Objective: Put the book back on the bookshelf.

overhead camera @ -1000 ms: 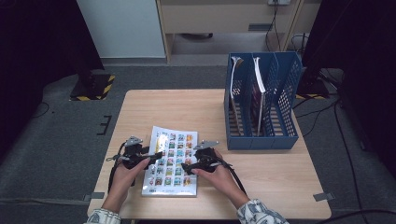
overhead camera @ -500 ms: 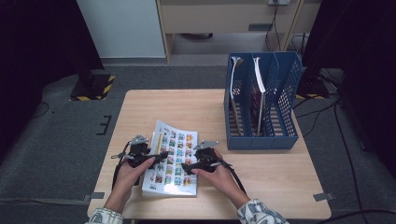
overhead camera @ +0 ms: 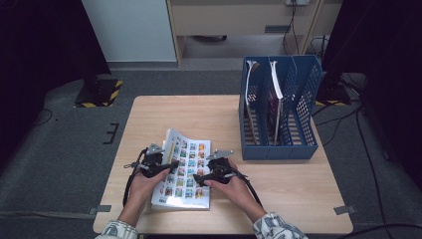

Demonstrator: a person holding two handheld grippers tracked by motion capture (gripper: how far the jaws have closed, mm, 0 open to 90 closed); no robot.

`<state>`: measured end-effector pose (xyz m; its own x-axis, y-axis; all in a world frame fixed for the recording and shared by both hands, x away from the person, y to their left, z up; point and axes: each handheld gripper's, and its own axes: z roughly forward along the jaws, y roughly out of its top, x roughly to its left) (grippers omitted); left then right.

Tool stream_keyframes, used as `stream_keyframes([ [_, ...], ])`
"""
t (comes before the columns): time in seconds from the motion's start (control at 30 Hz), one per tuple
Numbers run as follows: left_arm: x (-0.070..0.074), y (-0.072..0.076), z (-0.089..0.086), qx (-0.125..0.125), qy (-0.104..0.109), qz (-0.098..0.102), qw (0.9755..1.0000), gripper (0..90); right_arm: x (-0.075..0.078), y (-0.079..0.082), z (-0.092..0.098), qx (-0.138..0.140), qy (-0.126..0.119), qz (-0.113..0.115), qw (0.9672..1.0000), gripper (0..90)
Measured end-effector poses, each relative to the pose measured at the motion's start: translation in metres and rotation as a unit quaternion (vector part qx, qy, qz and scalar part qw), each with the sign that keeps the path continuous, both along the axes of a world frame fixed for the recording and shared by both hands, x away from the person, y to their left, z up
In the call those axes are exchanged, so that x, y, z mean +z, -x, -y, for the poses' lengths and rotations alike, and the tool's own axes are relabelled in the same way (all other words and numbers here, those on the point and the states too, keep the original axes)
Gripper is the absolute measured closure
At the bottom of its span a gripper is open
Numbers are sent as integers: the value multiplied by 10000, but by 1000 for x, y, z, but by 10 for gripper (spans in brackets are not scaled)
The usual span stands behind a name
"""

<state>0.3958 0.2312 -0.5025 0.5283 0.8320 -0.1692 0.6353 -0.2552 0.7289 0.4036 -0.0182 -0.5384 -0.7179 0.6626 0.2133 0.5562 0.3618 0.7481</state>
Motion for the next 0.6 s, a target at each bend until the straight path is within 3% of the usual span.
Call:
stream_keyframes([
  [0.2,-1,3,2,92,-66,119,9999,699,0,0,0,0,1,1,10000,73],
  [0.6,9,12,4,-81,0,601,9982,802,0,0,3,90,7,-14,10000,77],
])
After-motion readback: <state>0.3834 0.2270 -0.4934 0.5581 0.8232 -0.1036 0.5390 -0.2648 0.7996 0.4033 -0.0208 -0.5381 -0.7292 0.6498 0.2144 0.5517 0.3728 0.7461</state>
